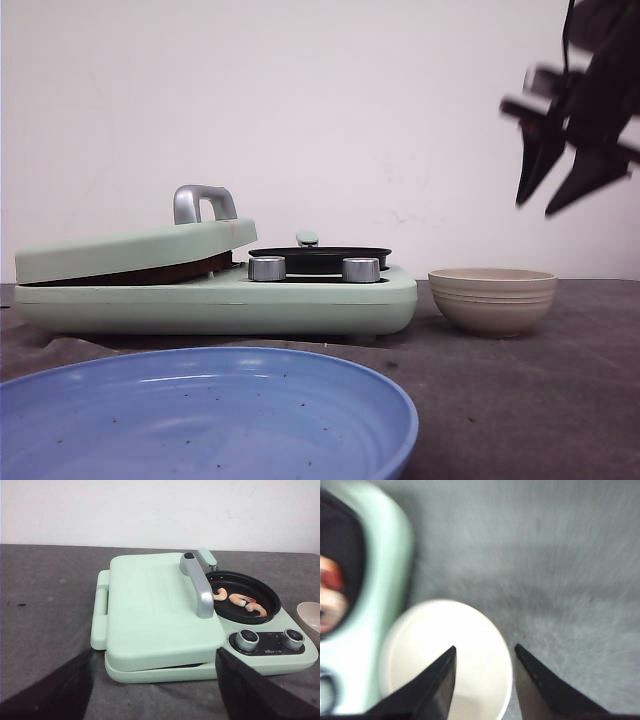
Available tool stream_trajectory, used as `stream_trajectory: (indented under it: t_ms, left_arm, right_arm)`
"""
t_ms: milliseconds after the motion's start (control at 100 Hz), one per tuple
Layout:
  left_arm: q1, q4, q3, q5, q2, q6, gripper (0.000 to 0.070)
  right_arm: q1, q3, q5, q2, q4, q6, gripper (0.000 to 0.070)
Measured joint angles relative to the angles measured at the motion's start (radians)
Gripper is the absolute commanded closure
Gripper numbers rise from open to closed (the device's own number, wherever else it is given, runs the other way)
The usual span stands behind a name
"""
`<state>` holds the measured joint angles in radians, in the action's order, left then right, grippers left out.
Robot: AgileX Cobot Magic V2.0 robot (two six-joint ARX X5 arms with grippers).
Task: Make breakfast with bread and shrimp
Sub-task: 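Raise the right gripper away from the bowl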
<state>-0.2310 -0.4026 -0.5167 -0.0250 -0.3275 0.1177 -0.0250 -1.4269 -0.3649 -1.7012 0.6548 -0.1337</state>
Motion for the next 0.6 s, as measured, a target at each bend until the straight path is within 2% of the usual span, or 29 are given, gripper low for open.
stream_trajectory:
  t_ms: [290,370,460,540,560,600]
  left_arm:
    - [0.0,-0.006,0.0,0.0,0.0,0.001,0.0309]
    - [0.0,-0.006,0.0,0.0,0.0,0.001,0.0329]
    - [0.0,-0.001,0.0,0.0,0.0,0.002,0.0471]
    - [0.0,0.022,0.0,0.0,0.0,0.004,0.0643]
    - [0.0,0.028,0.0,0.0,0.0,0.004,0.0687]
    - [0.0,0.039,0.0,0.0,0.0,0.008,0.07]
  right_arm:
    - [-0.006,0.0,-0.034,0.222,0.014,0.001,0.0484]
    - [-0.013,0.0,-0.035,0.297,0.027,0.007,0.0497]
    - [-0.023,0.0,-0.035,0.36,0.046,0.018,0.0556]
    - [-0.046,0.0,-0.034,0.407,0.053,0.026,0.0691]
    - [-0.055,0.0,-0.034,0.421,0.053,0.026,0.07]
    - [-0.073,0.0,-0.034,0.442,0.053,0.027,0.07]
